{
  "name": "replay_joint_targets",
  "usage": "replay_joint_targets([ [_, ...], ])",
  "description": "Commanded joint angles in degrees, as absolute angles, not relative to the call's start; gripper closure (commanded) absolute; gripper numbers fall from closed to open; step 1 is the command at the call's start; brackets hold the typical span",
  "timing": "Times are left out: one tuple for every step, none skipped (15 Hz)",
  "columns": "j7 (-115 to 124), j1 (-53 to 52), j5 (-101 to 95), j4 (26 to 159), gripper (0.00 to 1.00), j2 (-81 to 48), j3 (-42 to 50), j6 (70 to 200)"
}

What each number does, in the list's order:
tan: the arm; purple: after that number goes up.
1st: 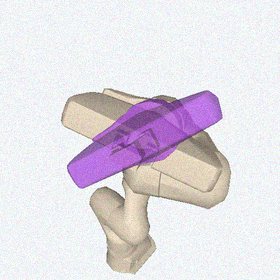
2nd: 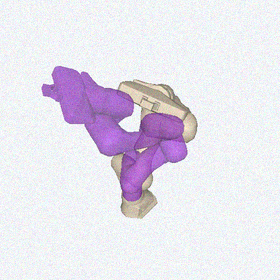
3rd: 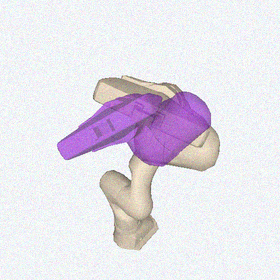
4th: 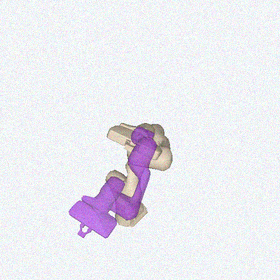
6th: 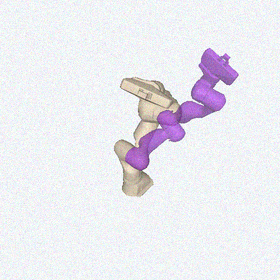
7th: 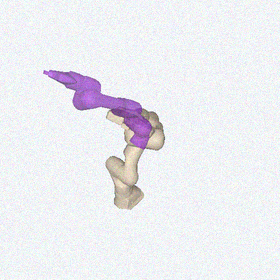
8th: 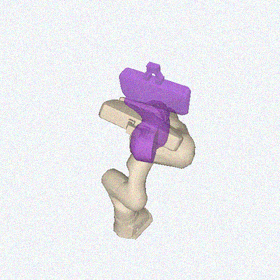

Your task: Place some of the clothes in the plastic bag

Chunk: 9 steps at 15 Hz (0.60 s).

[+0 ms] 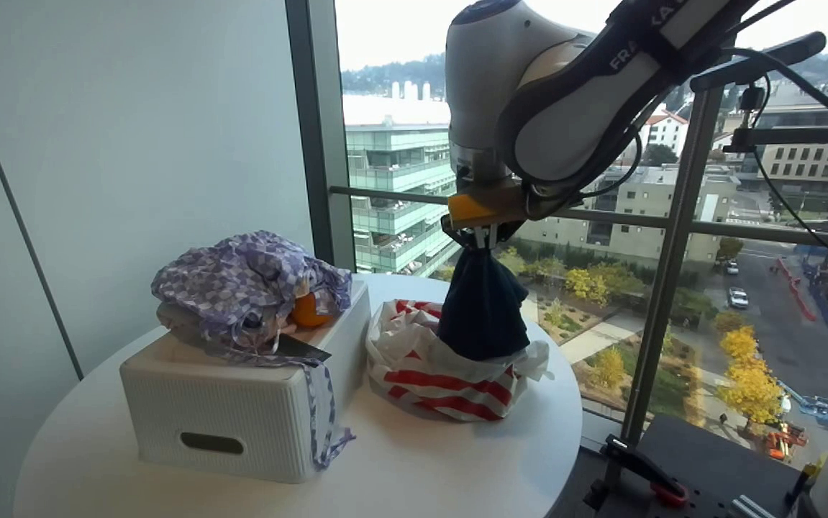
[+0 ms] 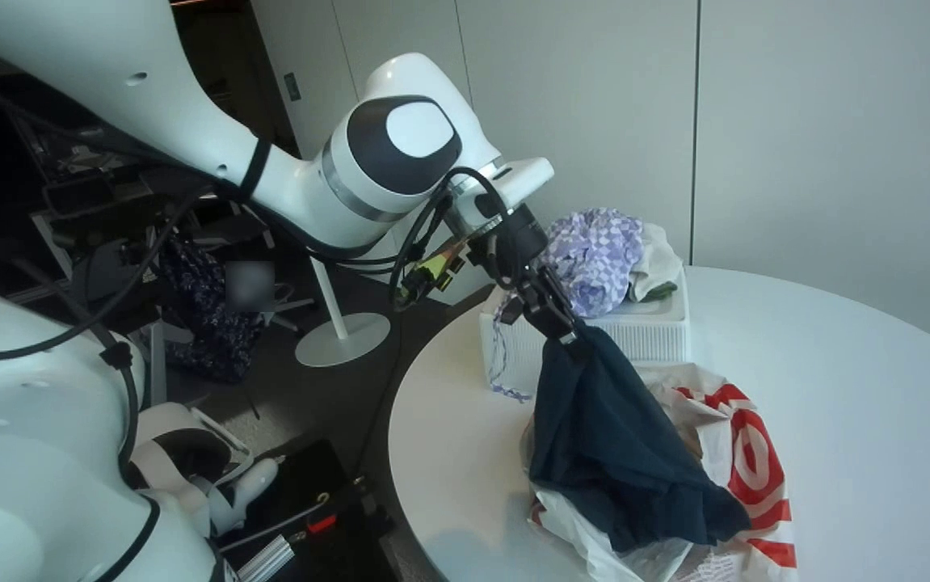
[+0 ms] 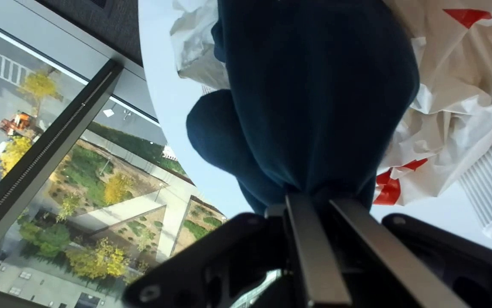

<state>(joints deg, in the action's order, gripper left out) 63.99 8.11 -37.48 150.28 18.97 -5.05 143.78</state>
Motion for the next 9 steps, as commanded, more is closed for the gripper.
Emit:
replay_joint_targets([
  [61.6,8.3,-37.3,149.0,0.92,12.2,-4.1,150.5],
  [61.5,8.4,-37.4,148.6,0.92,10.2,-3.9,151.8],
  [61.1,8.3,-37.1,148.3,0.91,8.3,-3.6,153.6],
  [61.3,8.3,-38.0,147.8,0.91,6.0,-3.6,154.9],
  [61.6,8.3,-38.6,147.1,0.91,3.4,-3.4,156.3],
  [61.2,8.5,-37.9,146.6,0.91,1.1,-3.5,157.6],
  [61.0,8.6,-37.7,146.1,0.92,-1.1,-3.4,158.9],
  [61.4,8.7,-38.3,145.6,0.91,-3.6,-3.5,160.0],
  [62.2,8.9,-39.8,145.0,0.9,-6.0,-3.4,160.5],
])
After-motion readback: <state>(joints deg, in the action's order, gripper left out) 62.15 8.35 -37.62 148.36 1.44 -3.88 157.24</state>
